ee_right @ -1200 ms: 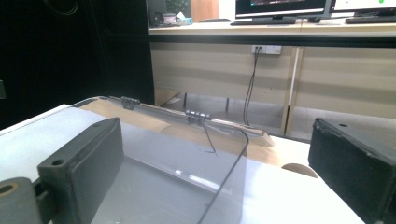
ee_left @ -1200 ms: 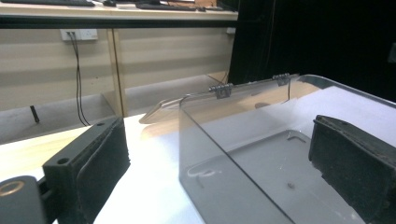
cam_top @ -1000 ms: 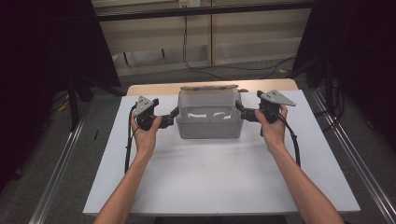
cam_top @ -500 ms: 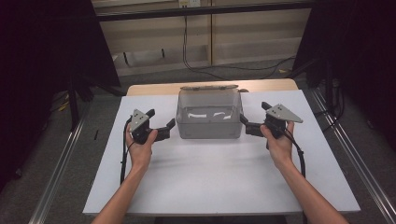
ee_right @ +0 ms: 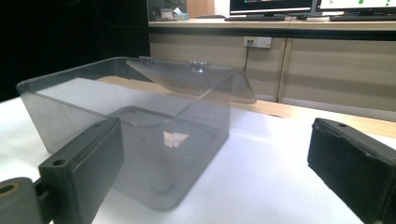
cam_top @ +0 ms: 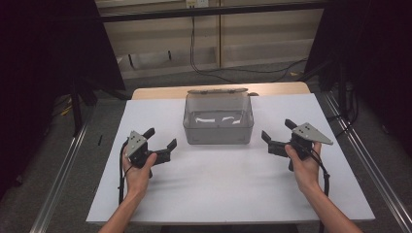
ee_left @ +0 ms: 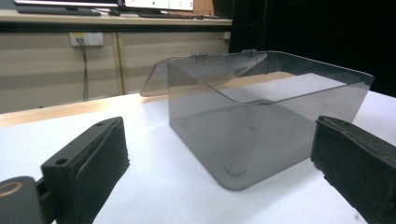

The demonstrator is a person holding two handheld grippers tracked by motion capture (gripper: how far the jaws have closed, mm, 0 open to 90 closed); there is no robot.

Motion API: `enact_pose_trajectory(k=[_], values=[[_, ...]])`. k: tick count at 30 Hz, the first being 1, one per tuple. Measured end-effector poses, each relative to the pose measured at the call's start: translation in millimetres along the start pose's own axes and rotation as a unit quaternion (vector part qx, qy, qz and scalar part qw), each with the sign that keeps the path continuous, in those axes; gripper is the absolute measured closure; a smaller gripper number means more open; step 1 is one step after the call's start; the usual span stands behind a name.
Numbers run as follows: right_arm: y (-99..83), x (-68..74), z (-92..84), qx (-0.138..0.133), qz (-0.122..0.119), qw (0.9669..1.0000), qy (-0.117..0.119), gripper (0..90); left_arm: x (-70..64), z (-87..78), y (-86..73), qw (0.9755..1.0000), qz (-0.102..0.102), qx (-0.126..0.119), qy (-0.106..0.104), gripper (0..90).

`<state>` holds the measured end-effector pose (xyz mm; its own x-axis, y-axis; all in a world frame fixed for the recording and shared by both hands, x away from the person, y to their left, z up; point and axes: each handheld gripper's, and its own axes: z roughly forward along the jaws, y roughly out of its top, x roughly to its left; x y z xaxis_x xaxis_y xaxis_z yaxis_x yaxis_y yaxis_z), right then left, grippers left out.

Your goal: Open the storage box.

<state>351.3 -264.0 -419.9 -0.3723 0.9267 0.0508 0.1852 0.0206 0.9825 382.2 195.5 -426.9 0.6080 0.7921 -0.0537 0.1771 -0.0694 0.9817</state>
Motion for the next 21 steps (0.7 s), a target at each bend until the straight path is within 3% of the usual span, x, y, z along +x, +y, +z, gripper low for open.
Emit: enact_pose_trajectory(k=[3, 8, 21], values=[[-2.7, 0.8, -9.7, -0.005, -0.007, 1.0, -0.005, 3.2, -5.0, -8.6, -2.1, 0.9999, -0.009, -0.004, 0.005, 3.2], [-6.4, 3.5, -23.2, -0.007, -0.014, 0.9998, -0.01, 2.9, -9.0, -22.8, -4.6, 0.9998, -0.007, 0.001, 0.018, 3.3], [-19.2, 2.4, -57.1, 0.001, -0.011, 0.9989, -0.045, 0.7, -11.0, -63.0, -17.3, 0.9982, -0.029, 0.009, 0.053, 3.6]])
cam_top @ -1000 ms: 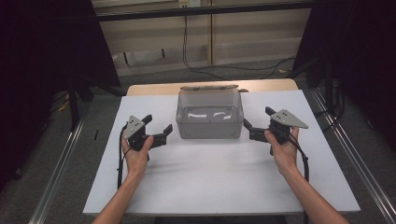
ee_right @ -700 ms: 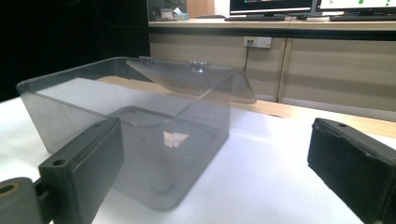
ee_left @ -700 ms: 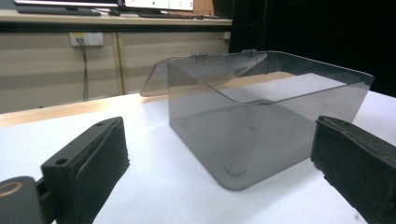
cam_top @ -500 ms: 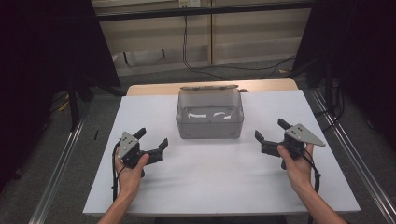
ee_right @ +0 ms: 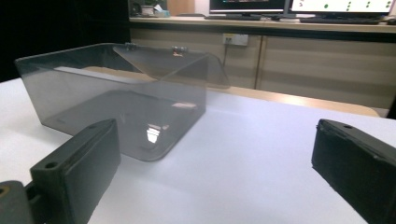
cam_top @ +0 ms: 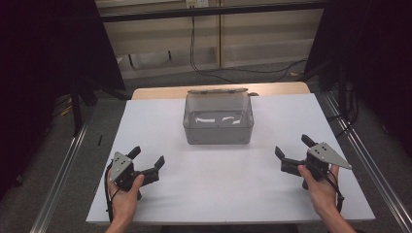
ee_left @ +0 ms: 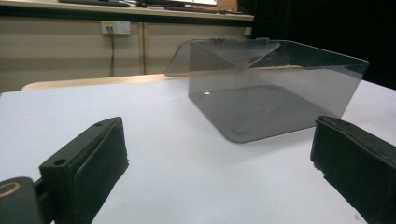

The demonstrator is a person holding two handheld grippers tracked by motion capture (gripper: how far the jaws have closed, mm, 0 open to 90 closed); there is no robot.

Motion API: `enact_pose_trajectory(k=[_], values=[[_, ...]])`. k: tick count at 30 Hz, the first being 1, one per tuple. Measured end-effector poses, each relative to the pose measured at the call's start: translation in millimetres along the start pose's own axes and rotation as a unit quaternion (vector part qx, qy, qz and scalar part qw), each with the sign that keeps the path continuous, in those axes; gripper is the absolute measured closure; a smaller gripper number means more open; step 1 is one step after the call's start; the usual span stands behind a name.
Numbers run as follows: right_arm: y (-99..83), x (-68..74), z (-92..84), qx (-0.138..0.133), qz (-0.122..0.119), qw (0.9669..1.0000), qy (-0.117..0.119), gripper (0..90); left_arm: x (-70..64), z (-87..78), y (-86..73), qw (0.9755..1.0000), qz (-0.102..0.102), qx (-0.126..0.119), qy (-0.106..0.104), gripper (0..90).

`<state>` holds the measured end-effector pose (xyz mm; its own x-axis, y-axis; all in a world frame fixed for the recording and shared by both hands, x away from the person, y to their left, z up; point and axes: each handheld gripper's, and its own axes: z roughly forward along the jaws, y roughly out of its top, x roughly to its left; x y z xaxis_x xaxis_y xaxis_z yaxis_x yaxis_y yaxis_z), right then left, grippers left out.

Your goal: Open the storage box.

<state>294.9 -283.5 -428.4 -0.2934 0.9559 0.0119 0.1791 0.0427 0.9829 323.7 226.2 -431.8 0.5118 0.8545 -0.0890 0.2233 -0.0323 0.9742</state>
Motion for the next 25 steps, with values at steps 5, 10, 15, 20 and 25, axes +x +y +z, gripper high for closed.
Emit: enact_pose_trajectory(k=[5, 10, 15, 20, 25], values=[[-5.3, -0.5, -11.7, 0.005, 0.0, 0.9999, -0.015, 0.7, -3.2, -13.3, -2.4, 1.0, 0.002, 0.001, 0.006, 3.1], [-11.1, -2.3, -25.3, 0.009, 0.0, 0.9997, -0.024, 0.7, -1.7, -26.2, -6.0, 0.9999, -0.01, -0.004, 0.013, 3.1], [-16.3, -2.3, -40.2, 0.015, -0.001, 0.9995, -0.026, 0.5, -3.4, -33.0, -11.1, 0.9999, -0.013, -0.006, 0.009, 3.2], [-19.1, -4.2, -42.8, 0.012, -0.006, 0.9991, -0.039, 0.6, -3.6, -31.6, -10.9, 0.9998, -0.012, -0.013, 0.011, 3.7], [-17.9, -4.7, -40.8, 0.003, 0.002, 0.9993, -0.038, 0.7, 2.4, -29.9, -13.0, 0.9991, -0.035, -0.006, 0.022, 3.6]])
